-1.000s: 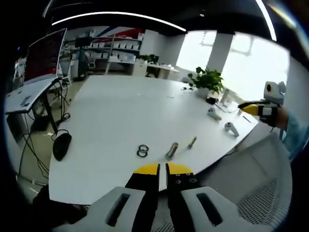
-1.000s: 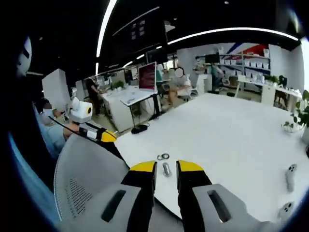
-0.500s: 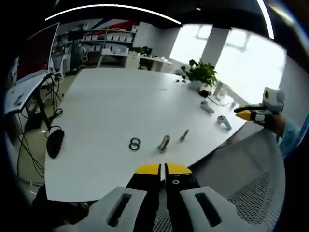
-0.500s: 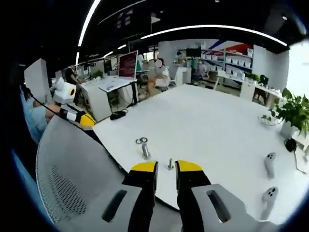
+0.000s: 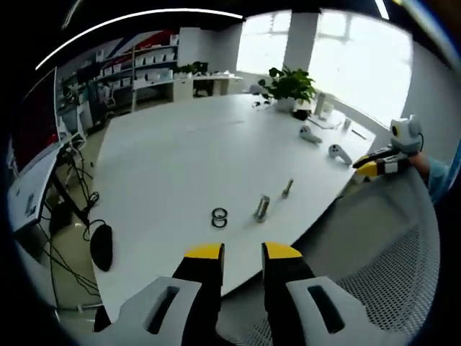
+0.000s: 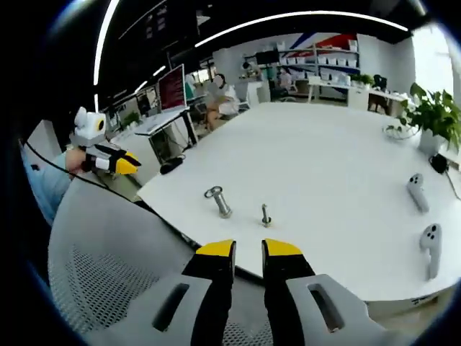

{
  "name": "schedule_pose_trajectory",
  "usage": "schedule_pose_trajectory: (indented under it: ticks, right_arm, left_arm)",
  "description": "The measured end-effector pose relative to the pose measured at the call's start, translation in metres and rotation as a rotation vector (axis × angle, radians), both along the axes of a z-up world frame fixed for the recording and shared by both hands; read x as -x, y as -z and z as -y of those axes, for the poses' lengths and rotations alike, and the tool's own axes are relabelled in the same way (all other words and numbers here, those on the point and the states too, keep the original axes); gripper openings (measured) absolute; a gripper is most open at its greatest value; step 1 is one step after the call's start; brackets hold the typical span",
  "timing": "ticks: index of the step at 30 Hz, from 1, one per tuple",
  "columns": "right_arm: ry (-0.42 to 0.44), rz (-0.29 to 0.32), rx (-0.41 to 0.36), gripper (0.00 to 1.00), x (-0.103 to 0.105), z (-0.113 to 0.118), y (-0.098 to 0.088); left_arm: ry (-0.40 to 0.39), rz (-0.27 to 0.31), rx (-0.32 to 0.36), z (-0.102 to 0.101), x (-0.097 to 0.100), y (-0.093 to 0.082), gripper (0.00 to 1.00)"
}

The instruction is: Place the washer onto the threaded stud by aligning its center hole with the stud, sliding it down to the base, and recovering from edge contact or off-axis alignment until the washer reaches the visible bottom stop.

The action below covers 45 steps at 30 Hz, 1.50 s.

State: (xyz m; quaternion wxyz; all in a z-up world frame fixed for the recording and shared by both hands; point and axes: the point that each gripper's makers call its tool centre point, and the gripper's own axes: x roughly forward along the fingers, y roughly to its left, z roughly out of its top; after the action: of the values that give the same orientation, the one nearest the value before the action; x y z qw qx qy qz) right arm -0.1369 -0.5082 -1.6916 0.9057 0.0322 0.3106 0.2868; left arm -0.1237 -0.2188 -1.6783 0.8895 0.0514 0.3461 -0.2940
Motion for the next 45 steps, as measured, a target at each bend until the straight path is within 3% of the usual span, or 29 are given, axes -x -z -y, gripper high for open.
schedule_pose_trajectory:
  ticks: [1,6,9,14,16,19,25,29,35,41,45]
  right_arm:
    - [0.005,-0.02,0.003,0.17,0.001,0.002,0.004]
    - [-0.015,-0.017,0.033,0.17,0.004,0.001,0.005]
    - [-0.024,-0.022,0.033,0.17,0.004,0.0,0.006]
    - [-0.032,-0.027,0.032,0.17,0.006,-0.002,0.006]
    - [-0.035,-0.027,0.031,0.17,0.006,-0.002,0.006]
    - [-0.045,-0.027,0.032,0.17,0.006,-0.003,0.007]
    - [-0.033,-0.023,0.026,0.17,0.006,-0.003,0.006]
    - [-0.027,-0.024,0.024,0.17,0.006,-0.003,0.006]
    - [-0.026,-0.024,0.024,0.17,0.006,-0.003,0.007]
    - [-0.036,-0.026,0.032,0.17,0.005,-0.003,0.008]
    - [-0.033,-0.026,0.032,0.17,0.005,-0.003,0.008]
  left_arm:
    - [0.015,0.005,-0.005,0.002,-0.003,-0.001,0.25]
    - [0.145,0.028,-0.156,0.008,-0.02,0.004,0.26]
    - [0.273,0.006,-0.231,0.016,-0.021,0.013,0.26]
    - [0.463,-0.051,-0.404,0.014,-0.036,0.042,0.26]
    - [0.502,-0.069,-0.431,0.017,-0.044,0.055,0.26]
    - [0.513,-0.102,-0.36,0.034,-0.055,0.069,0.26]
    - [0.521,-0.163,-0.327,0.05,-0.073,0.096,0.27]
    - [0.476,-0.205,-0.382,0.045,-0.092,0.121,0.23]
    - [0.46,-0.294,-0.415,0.041,-0.1,0.151,0.2]
    - [0.448,-0.347,-0.382,0.047,-0.103,0.165,0.19]
    - [0.466,-0.342,-0.395,0.053,-0.105,0.169,0.19]
